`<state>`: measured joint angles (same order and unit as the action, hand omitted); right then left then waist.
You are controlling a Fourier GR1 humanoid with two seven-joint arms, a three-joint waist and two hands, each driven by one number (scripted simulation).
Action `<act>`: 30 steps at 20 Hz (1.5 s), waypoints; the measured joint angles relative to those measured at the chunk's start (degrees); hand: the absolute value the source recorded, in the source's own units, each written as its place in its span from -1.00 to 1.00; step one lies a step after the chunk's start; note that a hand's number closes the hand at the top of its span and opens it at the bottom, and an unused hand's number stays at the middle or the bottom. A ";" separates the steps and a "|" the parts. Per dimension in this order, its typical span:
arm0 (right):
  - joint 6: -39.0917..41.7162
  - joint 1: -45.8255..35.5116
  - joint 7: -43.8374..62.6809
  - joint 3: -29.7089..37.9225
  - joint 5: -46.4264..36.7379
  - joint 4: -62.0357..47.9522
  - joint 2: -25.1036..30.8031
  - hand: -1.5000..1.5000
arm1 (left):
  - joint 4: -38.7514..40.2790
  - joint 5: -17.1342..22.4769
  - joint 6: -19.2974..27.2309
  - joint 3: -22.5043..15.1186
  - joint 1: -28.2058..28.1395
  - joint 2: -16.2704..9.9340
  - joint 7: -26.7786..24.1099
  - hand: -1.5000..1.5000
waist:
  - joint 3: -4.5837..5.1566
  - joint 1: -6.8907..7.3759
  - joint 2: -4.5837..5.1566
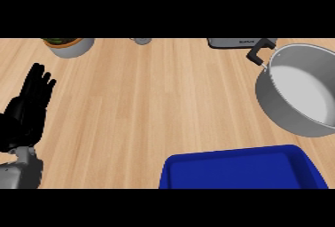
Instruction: Pick the tomato from the tray and place it in the pot
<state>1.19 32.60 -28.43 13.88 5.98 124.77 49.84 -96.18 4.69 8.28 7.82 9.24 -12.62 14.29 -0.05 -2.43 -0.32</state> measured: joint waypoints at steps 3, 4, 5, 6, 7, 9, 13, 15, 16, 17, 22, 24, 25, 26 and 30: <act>5.49 -2.47 -0.19 5.86 6.83 -5.92 1.61 1.00 | 0.31 0.14 -0.58 -0.28 0.77 0.02 -0.01 0.00 | 0.04 1.05 0.15; 6.55 -4.16 -0.26 6.60 7.65 -8.70 1.98 1.00 | 0.31 0.51 -0.99 0.03 1.38 -0.47 0.59 0.00 | 0.04 1.46 0.22; 7.88 -5.51 -0.45 7.41 8.30 -11.04 2.07 1.00 | 0.70 0.35 -1.07 -0.17 1.61 -0.28 0.32 0.00 | 0.04 1.68 0.26; 8.46 -7.50 0.35 6.95 8.29 -12.93 2.09 1.00 | 0.67 0.54 -1.39 -0.05 2.02 -0.52 0.63 0.00 | 0.04 1.96 0.30; 9.36 -9.65 0.81 6.57 8.71 -15.60 2.54 1.00 | 0.31 0.87 -1.84 -0.09 1.66 -0.51 0.64 0.00 | 0.03 2.35 0.35; 10.61 -13.69 1.77 5.36 8.63 -20.21 2.57 1.00 | 0.52 0.67 -2.07 -0.49 1.77 -0.20 0.37 0.00 | 0.03 2.73 0.41; 12.83 -23.85 3.91 2.32 9.56 -28.99 2.34 1.00 | 1.78 -0.12 -1.78 -1.45 1.51 1.32 -1.32 0.00 | 0.02 3.39 0.56; 9.90 -26.94 1.95 1.40 4.72 -32.37 1.62 1.00 | 2.14 -0.08 -1.77 -1.21 2.34 1.15 -1.07 0.00 | 0.00 3.63 0.64; 7.16 -27.93 1.35 0.98 1.52 -33.42 1.23 1.00 | 2.21 -0.31 -1.62 -1.47 2.79 1.31 -1.06 0.00 | -0.01 3.84 0.73; 4.90 -29.15 0.97 0.94 -1.27 -34.80 1.43 1.00 | 2.41 -0.38 -1.75 -1.60 2.72 1.38 -1.40 0.00 | -0.02 4.08 0.80; -4.93 -37.60 -2.40 -3.85 -14.05 -45.75 -1.61 1.00 | 1.44 -0.62 -1.63 -2.37 3.09 1.84 -0.48 0.00 | -0.05 4.91 0.89; -7.24 -42.50 -3.49 -6.46 -18.08 -51.61 -3.47 1.00 | 0.69 -0.95 -1.33 -2.81 3.39 2.02 0.47 0.00 | -0.05 5.00 0.89; -7.73 -44.35 -4.78 -7.19 -19.64 -54.78 -3.95 1.00 | 0.45 -1.23 -1.28 -2.97 2.63 2.18 0.14 0.00 | -0.05 4.87 0.85; -8.54 -46.50 -5.49 -8.21 -21.28 -57.67 -5.06 1.00 | 0.74 -1.36 -1.02 -2.83 3.19 2.20 0.44 0.00 | -0.04 4.69 0.82; -6.62 -53.52 -7.76 -9.82 -23.92 -69.41 -7.03 -1.00 | 1.32 -0.67 -1.90 -1.87 3.23 1.52 0.47 0.00 | -0.03 4.37 0.77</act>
<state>-5.43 -20.91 -36.19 4.07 -17.94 55.36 42.82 -94.86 4.02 6.38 5.95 12.47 -11.10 14.76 -0.08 1.94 0.45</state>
